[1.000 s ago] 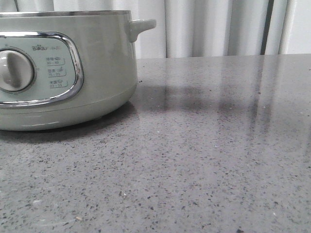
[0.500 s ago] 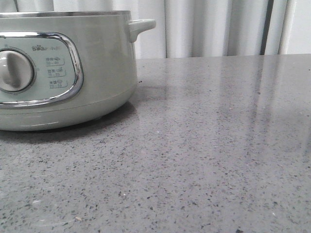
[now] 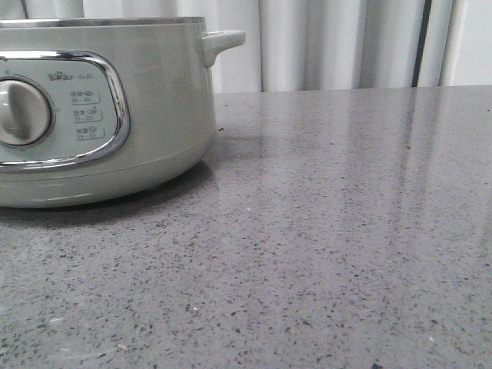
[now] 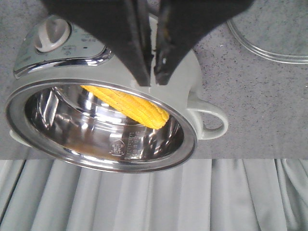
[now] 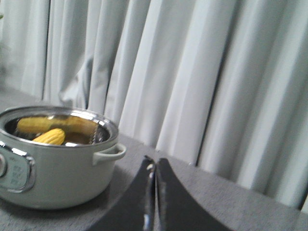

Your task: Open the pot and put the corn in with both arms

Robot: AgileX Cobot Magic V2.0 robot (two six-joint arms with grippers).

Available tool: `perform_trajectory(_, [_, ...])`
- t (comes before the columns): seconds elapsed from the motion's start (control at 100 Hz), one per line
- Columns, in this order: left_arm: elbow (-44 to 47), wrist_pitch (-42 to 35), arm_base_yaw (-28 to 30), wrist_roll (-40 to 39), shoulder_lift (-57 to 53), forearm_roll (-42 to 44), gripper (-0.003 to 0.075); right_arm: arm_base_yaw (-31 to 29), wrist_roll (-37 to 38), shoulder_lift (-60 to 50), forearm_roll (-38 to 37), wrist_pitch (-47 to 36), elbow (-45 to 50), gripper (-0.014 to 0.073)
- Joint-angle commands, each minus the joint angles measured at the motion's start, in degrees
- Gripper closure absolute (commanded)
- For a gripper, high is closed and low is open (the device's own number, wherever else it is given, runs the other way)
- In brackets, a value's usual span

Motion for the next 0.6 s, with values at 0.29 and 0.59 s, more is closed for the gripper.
perform_trajectory(0.29, [-1.87, -4.37, -0.59, 0.45, 1.36, -3.96, 0.0741, -0.90, -0.44, -3.37, -1.59, -3.85, -0.29, 0.0637])
perform_trajectory(0.59, [-1.87, -4.37, -0.59, 0.45, 1.36, -3.96, 0.0741, -0.90, -0.44, -3.37, -1.59, -3.85, -0.29, 0.0637])
